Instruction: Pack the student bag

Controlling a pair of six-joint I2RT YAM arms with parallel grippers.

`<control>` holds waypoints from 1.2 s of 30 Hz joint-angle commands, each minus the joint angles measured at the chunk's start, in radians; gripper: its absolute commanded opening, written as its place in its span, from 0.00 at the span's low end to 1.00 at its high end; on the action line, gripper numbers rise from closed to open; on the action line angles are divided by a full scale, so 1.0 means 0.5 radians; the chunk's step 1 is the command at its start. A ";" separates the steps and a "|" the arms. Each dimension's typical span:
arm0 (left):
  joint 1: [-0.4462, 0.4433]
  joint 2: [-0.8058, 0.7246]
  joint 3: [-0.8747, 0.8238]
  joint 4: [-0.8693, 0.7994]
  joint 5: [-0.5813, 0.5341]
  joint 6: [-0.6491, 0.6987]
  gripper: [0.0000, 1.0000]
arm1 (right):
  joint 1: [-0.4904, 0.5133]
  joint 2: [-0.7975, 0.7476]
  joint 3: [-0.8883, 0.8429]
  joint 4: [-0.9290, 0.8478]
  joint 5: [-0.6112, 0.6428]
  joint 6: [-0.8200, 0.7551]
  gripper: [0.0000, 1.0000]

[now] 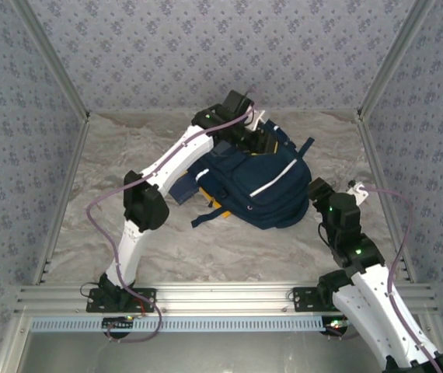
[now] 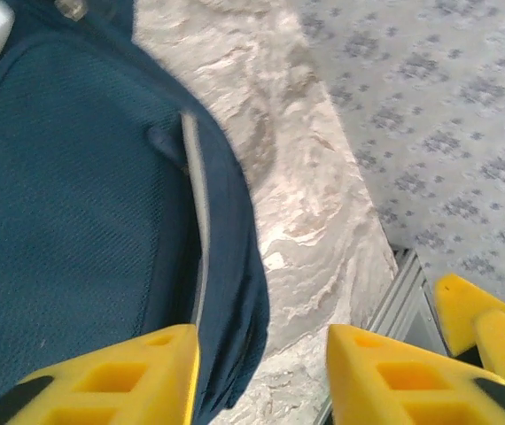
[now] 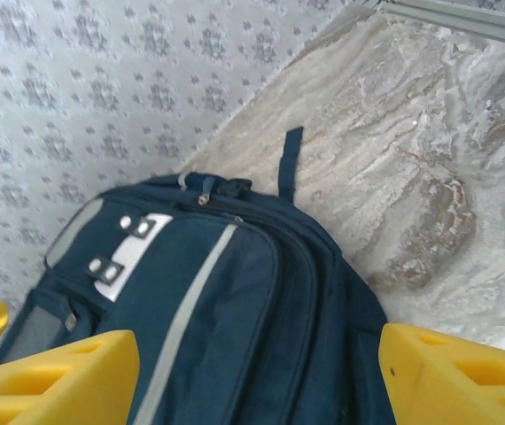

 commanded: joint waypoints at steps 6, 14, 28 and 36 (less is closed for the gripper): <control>0.481 -0.807 -1.057 0.586 -0.442 -0.074 0.55 | 0.315 0.337 0.109 0.213 -0.380 -0.372 0.70; 1.115 -0.796 -1.639 0.922 -0.608 -0.327 0.58 | 0.835 1.210 0.471 0.440 -0.568 -0.476 0.71; 1.165 -0.273 -1.729 1.073 -0.389 -0.441 0.55 | 1.075 1.934 0.850 0.484 -0.870 -0.402 0.71; 1.037 -0.520 -2.288 1.491 -0.399 -0.688 0.53 | 1.098 1.960 0.820 0.510 -0.886 -0.405 0.70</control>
